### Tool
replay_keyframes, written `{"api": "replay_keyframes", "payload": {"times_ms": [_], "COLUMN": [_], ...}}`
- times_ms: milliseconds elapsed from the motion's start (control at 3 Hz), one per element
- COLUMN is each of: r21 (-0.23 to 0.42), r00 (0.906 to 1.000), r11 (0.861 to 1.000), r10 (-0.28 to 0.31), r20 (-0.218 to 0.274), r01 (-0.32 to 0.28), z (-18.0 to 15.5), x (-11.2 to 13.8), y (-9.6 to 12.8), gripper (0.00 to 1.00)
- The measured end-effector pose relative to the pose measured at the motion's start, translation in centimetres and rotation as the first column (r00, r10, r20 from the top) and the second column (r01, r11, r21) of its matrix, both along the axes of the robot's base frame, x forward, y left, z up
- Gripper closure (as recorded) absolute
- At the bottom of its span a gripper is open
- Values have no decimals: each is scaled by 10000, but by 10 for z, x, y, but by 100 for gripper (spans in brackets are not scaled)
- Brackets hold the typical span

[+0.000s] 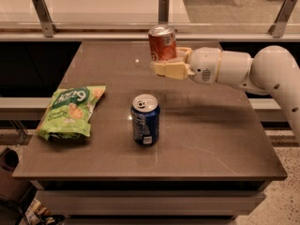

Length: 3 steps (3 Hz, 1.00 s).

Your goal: Knock coke can over

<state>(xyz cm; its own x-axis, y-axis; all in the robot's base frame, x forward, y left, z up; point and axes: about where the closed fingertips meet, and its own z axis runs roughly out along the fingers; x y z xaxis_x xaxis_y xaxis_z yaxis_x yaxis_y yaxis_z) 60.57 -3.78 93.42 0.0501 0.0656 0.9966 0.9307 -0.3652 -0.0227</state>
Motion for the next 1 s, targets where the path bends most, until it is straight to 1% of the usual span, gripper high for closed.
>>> {"api": "replay_keyframes", "payload": {"times_ms": [333,667,1000], "r21": [-791,-1210,-1093], "r00": [9999,9996,9972], "r11": [9968,9926,9940], "r10": [90,107,-9], "r20": [-102,-264,-745], "r01": [-98,-138,-73], "z": [-12,-24,-51], "x": [-3,-6,-10], "y": [2,4,18], "gripper": [100,100,100]}}
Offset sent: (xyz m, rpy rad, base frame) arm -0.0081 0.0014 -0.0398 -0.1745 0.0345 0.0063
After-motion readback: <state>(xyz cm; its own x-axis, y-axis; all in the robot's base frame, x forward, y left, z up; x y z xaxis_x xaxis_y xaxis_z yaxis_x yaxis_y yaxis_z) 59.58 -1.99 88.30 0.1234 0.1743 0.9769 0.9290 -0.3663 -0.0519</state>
